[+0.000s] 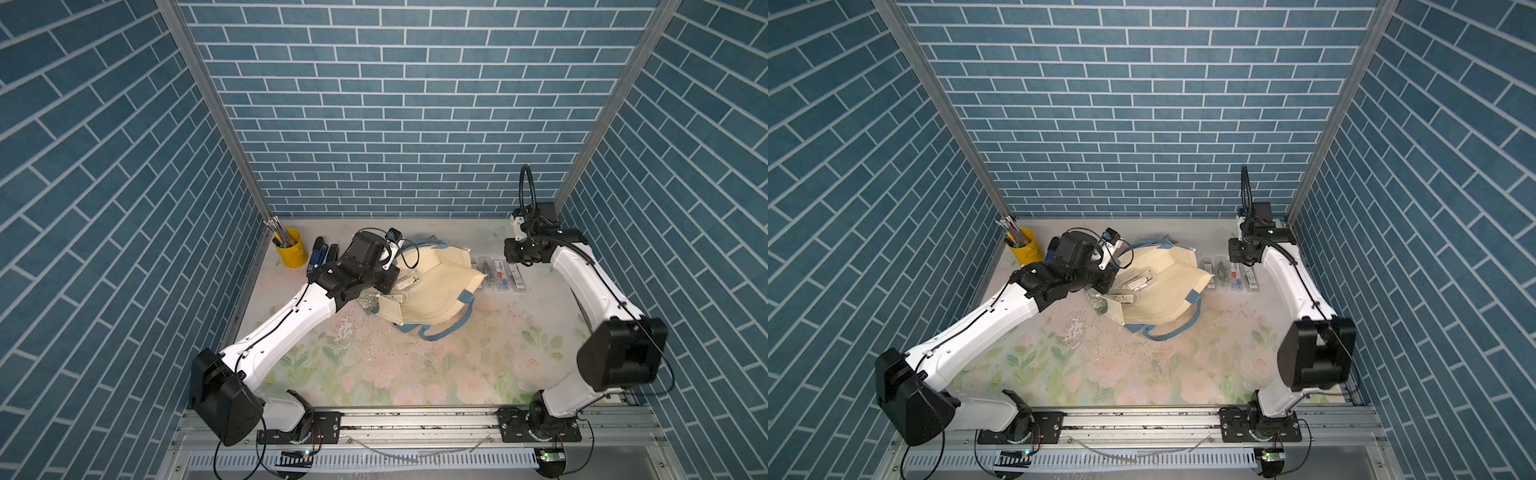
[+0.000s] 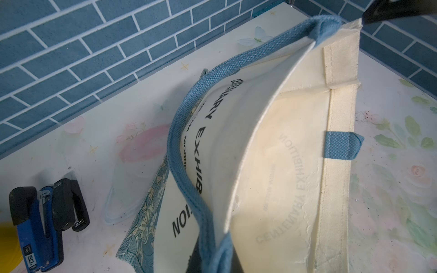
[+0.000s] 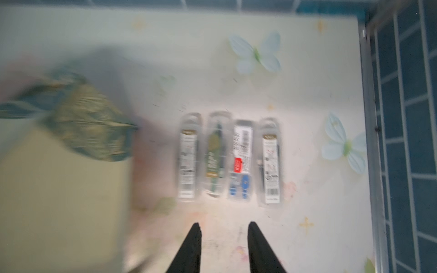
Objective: Take out the compass set from the canvas bag
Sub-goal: Place the compass set at the center of the board, then adjust the canvas bag at the center of the board.
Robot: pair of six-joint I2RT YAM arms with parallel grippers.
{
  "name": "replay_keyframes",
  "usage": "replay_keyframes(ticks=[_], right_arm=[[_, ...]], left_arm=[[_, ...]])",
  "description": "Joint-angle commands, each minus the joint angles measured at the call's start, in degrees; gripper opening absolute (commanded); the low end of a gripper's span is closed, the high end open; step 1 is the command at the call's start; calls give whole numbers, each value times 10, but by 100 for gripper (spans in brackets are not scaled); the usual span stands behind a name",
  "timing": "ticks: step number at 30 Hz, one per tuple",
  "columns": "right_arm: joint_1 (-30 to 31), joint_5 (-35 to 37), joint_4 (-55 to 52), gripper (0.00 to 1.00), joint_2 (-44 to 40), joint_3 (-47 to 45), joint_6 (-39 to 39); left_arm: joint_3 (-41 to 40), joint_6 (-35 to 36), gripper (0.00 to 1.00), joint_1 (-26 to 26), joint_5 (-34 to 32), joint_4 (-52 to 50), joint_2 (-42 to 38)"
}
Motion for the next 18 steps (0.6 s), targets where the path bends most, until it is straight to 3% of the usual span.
replay_keyframes(ticks=[1, 6, 11, 17, 18], right_arm=[[54, -90, 46, 35, -64, -48, -83], [131, -147, 133, 40, -96, -59, -198], [195, -140, 128, 44, -25, -10, -288], [224, -124, 80, 46, 45, 39, -313], [226, -117, 84, 41, 52, 41, -313]], left_arm=[[21, 8, 0, 2, 15, 12, -9], [22, 18, 0, 2, 15, -3, -13], [30, 25, 0, 2, 19, -17, -14], [37, 32, 0, 1, 18, -35, -18], [38, 33, 1, 2, 18, -36, -18]])
